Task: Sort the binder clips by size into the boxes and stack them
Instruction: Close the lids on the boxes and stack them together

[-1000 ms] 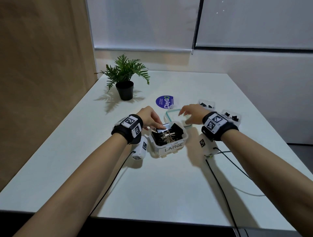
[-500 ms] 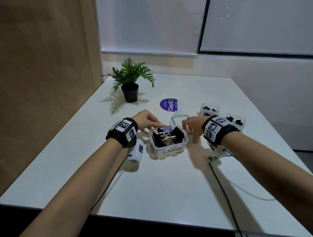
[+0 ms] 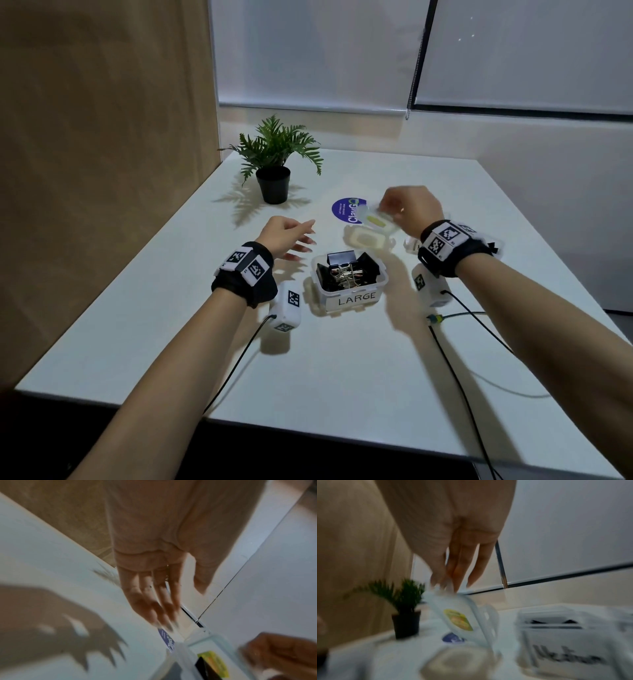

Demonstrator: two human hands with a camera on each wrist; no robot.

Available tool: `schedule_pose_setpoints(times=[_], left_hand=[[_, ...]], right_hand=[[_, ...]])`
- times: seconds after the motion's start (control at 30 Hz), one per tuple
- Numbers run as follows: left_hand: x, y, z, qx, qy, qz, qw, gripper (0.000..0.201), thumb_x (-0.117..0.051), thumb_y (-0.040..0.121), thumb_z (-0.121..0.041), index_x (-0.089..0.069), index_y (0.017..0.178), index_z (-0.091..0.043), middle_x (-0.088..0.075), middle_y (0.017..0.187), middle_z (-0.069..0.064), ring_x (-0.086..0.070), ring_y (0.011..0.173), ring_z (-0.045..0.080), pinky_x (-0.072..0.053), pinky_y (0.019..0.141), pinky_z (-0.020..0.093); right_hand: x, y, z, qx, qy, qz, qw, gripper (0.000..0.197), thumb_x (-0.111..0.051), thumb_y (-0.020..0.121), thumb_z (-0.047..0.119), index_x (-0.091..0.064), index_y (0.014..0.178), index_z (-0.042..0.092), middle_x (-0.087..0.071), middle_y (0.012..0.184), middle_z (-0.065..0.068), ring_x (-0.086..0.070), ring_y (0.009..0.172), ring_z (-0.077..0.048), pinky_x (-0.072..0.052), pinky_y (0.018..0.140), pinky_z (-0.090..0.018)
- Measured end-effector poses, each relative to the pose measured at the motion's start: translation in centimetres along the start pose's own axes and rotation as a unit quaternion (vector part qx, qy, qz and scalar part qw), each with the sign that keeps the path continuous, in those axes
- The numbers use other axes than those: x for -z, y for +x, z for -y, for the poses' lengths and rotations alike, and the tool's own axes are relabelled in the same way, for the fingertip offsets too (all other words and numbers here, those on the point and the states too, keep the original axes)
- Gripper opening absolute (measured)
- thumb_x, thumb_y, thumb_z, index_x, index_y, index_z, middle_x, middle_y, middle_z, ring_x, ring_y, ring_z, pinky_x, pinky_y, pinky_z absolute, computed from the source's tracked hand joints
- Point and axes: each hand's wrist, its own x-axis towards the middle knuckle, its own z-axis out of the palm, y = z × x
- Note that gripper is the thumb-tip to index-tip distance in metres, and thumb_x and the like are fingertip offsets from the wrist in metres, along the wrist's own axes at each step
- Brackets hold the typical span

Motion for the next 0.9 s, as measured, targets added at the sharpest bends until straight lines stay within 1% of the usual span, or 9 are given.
schedule_pose_setpoints(times=[0.07,0.13,0.27,0.4,0.47,0.53,0.63,0.77,0.9], left_hand=[[0.0,-0.1,0.0,0.004,-0.02,-0.042,0.999,0.032,-0.055,0.095,-0.038,-0.062,0.097,-0.007,-0.065,0.096,0.01,-0.063,0.07,0.016,-0.049,0.056,0.023],[0.1,-0.4,-0.2,0.018,-0.029,-0.058,0.998,0.038,-0.054,0.094,-0.042,-0.06,0.1,-0.004,-0.064,0.097,0.01,-0.063,0.07,0.016,-0.049,0.058,0.025],[0.2,-1.3,-1.1,0.042,-0.028,-0.037,0.998,0.06,-0.047,0.09,-0.061,-0.06,0.103,-0.005,-0.069,0.094,0.011,-0.065,0.068,0.017,-0.047,0.057,0.024],[-0.2,-2.7,-1.4,0.017,-0.026,0.005,0.999,0.048,-0.059,0.086,-0.054,-0.058,0.083,-0.006,-0.07,0.075,0.01,-0.07,0.059,0.015,-0.045,0.049,0.019],[-0.4,-3.4,-1.0,0.012,-0.014,0.004,1.0,0.038,-0.072,0.081,-0.04,-0.059,0.076,-0.005,-0.066,0.061,0.005,-0.064,0.048,0.011,-0.047,0.044,0.017],[-0.6,-4.0,-0.2,0.024,0.019,0.003,1.0,0.04,-0.079,0.074,-0.037,-0.062,0.074,-0.002,-0.066,0.06,0.008,-0.059,0.044,0.011,-0.048,0.044,0.019],[-1.6,-4.7,0.9,0.04,0.086,-0.004,0.995,0.049,-0.081,0.068,-0.047,-0.065,0.073,0.0,-0.07,0.068,0.016,-0.056,0.044,0.014,-0.044,0.044,0.019],[-2.3,-4.7,1.9,0.037,0.141,-0.03,0.989,0.053,-0.08,0.066,-0.052,-0.063,0.068,-0.003,-0.072,0.074,0.02,-0.051,0.041,0.013,-0.034,0.039,0.017],[-2.3,-4.8,2.5,0.065,0.119,-0.006,0.991,0.05,-0.078,0.071,-0.05,-0.064,0.072,-0.003,-0.069,0.073,0.016,-0.046,0.042,0.012,-0.029,0.037,0.015]], right_hand=[[1.1,0.2,0.7,-0.04,0.119,-0.097,0.987,0.014,-0.064,0.088,0.034,-0.07,0.085,0.021,-0.072,0.083,0.002,-0.068,0.077,-0.019,-0.054,0.068,-0.034],[2.4,0.1,1.6,-0.086,0.288,-0.135,0.944,0.018,-0.063,0.089,0.034,-0.066,0.082,0.017,-0.071,0.08,-0.001,-0.07,0.071,-0.021,-0.056,0.063,-0.036],[4.2,-2.0,3.9,-0.168,0.53,-0.043,0.83,0.019,-0.059,0.095,0.019,-0.059,0.08,0.008,-0.064,0.079,-0.008,-0.066,0.059,-0.016,-0.057,0.054,-0.026],[3.1,-4.5,3.8,-0.247,0.583,0.068,0.771,0.02,-0.053,0.097,0.008,-0.059,0.11,-0.006,-0.06,0.078,-0.01,-0.061,0.042,-0.005,-0.055,0.052,-0.016],[2.3,-5.5,3.0,-0.285,0.53,0.109,0.791,0.029,-0.061,0.092,0.018,-0.062,0.108,-0.007,-0.062,0.073,-0.01,-0.06,0.042,-0.005,-0.054,0.048,-0.016],[1.8,-6.4,2.4,-0.297,0.466,0.148,0.82,0.031,-0.072,0.082,0.036,-0.063,0.08,0.006,-0.063,0.065,-0.005,-0.062,0.046,-0.006,-0.051,0.046,-0.016],[1.1,-7.5,1.9,-0.275,0.376,0.166,0.869,0.051,-0.079,0.07,0.05,-0.04,0.054,0.022,-0.049,0.043,0.009,-0.059,0.052,-0.007,-0.039,0.042,-0.016],[0.3,-8.1,1.7,-0.264,0.283,0.156,0.909,0.054,-0.081,0.064,0.057,-0.045,0.052,0.019,-0.05,0.048,0.006,-0.053,0.062,-0.015,-0.033,0.044,-0.02],[-0.3,-8.2,1.9,-0.262,0.282,0.159,0.909,0.053,-0.081,0.062,0.058,-0.048,0.056,0.016,-0.053,0.054,0.001,-0.047,0.06,-0.017,-0.032,0.044,-0.02]])
